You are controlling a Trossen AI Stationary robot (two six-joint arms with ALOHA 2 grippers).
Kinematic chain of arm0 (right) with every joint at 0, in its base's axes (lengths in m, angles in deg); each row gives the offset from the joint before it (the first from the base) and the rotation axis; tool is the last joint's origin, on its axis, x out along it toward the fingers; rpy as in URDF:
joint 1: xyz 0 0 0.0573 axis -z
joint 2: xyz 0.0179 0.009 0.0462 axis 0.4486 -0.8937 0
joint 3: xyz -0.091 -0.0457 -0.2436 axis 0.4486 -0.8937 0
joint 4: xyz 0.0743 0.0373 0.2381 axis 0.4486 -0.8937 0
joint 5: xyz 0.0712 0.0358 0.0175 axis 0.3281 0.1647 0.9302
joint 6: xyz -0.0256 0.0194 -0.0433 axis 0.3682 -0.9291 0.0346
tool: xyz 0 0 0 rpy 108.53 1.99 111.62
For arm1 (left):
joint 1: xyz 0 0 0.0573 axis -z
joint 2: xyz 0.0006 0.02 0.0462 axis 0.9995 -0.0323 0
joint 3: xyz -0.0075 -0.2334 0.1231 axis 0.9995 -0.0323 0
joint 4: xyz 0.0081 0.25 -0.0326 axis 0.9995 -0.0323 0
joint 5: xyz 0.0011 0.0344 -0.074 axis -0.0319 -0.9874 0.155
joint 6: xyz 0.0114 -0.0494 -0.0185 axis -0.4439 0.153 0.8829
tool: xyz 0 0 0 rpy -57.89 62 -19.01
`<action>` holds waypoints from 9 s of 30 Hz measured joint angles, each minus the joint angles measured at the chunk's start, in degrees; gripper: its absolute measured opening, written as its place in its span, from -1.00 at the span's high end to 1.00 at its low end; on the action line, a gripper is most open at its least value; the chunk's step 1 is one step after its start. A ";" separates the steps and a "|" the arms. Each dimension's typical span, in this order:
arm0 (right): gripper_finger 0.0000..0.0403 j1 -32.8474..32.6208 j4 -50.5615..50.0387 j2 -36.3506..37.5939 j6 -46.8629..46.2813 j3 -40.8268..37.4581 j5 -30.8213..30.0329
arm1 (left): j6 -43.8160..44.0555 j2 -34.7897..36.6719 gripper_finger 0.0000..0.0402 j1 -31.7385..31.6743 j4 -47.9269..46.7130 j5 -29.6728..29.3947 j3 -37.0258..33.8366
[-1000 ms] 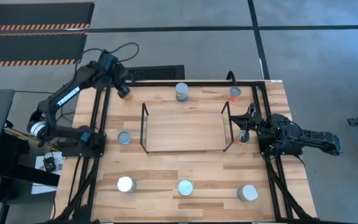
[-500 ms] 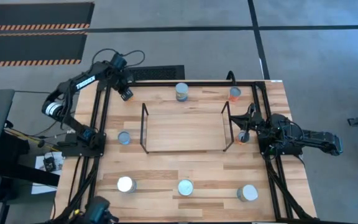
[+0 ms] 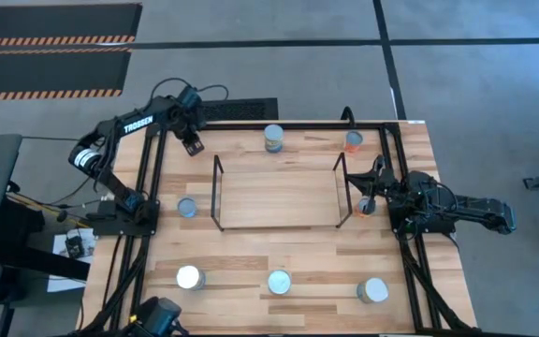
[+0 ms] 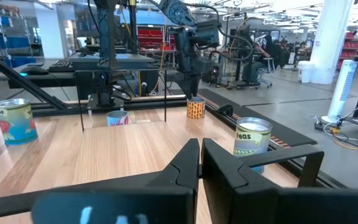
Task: Pick and place cans onto a shelf
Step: Put the black beans can on the shelf, then put the tomatoes can on the shelf
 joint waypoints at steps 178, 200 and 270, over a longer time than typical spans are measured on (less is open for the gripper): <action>0.79 0.00 0.02 0.00 0.00 0.01 0.00 | 22.07 42.40 1.00 52.34 45.32 -1.85 -25.68; 0.79 -0.07 0.68 0.00 -0.02 0.00 0.02 | 19.91 57.53 1.00 45.54 64.91 8.44 -44.43; 0.77 -63.54 -61.09 -88.64 -104.18 73.66 0.47 | 18.88 57.46 1.00 42.53 62.11 9.24 -44.39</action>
